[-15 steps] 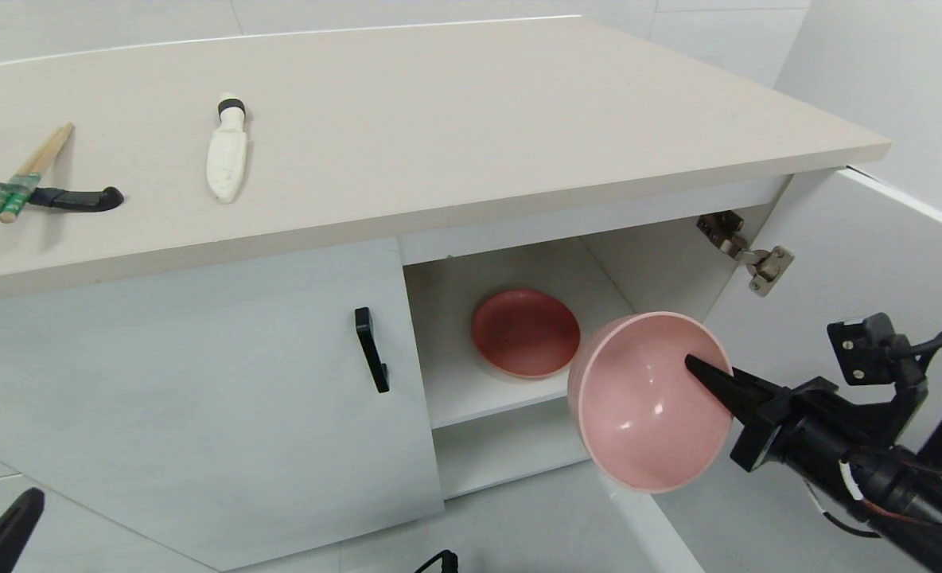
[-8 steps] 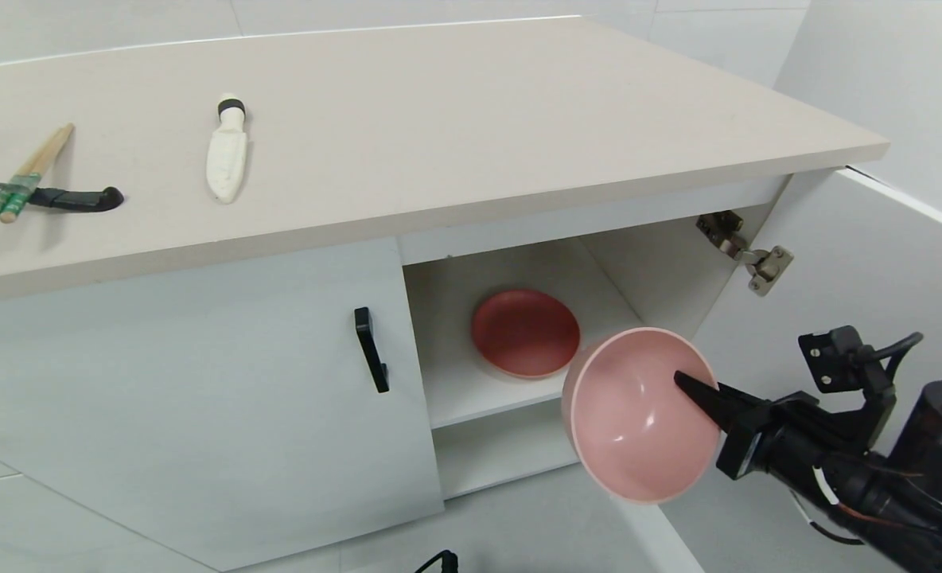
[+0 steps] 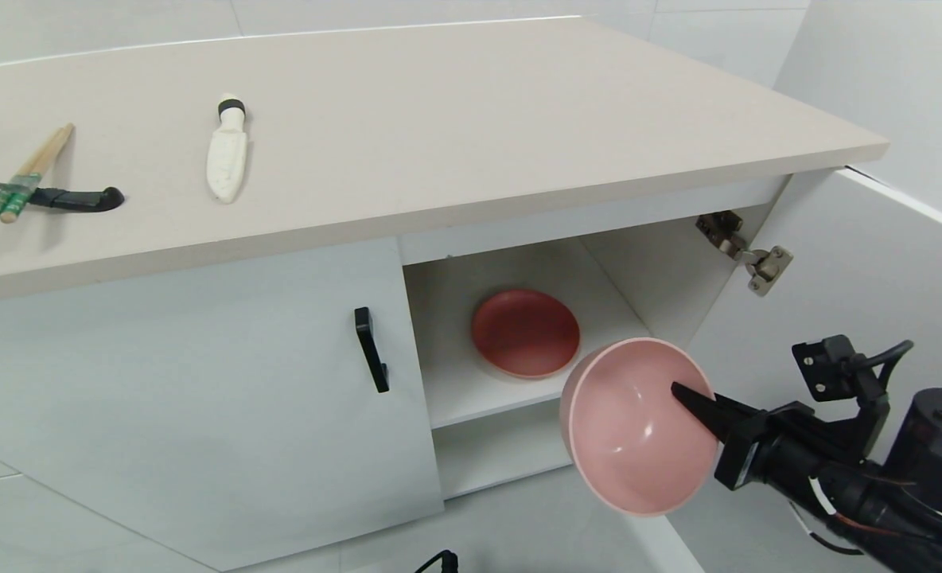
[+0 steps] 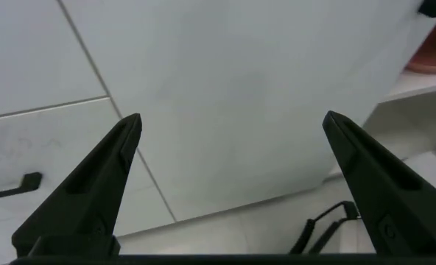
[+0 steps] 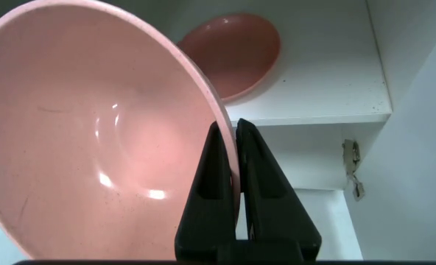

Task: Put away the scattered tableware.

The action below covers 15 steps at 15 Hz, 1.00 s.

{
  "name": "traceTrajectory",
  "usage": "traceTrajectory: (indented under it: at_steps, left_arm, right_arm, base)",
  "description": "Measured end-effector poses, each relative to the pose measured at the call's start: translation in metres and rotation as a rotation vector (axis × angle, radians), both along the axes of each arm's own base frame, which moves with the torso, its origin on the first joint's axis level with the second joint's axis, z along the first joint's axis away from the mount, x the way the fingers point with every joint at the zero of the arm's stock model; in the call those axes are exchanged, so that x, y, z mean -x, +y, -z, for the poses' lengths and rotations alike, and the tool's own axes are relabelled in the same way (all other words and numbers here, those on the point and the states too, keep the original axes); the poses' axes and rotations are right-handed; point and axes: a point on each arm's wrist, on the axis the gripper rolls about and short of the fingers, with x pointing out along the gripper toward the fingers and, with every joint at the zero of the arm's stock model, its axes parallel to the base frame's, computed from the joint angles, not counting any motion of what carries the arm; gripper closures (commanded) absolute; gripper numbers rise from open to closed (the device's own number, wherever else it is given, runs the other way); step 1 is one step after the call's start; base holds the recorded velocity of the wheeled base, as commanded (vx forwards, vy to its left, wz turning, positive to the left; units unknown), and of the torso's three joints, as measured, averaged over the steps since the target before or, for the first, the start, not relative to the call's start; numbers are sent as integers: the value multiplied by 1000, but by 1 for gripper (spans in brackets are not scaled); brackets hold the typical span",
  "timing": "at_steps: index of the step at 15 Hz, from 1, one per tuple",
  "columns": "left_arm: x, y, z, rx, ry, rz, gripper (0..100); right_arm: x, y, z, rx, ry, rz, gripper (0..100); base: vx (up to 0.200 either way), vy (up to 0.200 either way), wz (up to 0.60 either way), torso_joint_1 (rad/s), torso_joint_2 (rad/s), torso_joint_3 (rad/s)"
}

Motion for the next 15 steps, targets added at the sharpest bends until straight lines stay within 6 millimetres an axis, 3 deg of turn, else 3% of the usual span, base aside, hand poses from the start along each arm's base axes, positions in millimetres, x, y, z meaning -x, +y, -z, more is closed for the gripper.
traceTrajectory:
  at_steps: [5, 8, 11, 13, 15]
  left_arm:
    - [1, -4, -2, 85, -9, 164, 0]
    - [0, -2, -2, 72, -16, 112, 0]
    - [0, -1, -2, 60, -36, 59, 0]
    - [0, 0, -12, -13, -146, 8, 0]
    - [-1, 0, -2, -45, -57, 6, 0]
  right_arm:
    - [-30, 17, 4, -11, -23, -2, 100]
    - [-61, 28, 10, -14, -54, 43, 100]
    - [-75, 35, 28, 55, -42, 44, 100]
    - [-88, 37, 35, 63, -48, 51, 100]
    - [-102, 38, 37, 54, -67, 59, 100]
  base:
    - [0, 0, 0, 0, 0, 0]
    - [0, 0, 0, 0, 0, 0]
    - [0, 0, 0, 0, 0, 0]
    - [0, 0, 0, 0, 0, 0]
    - [0, 0, 0, 0, 0, 0]
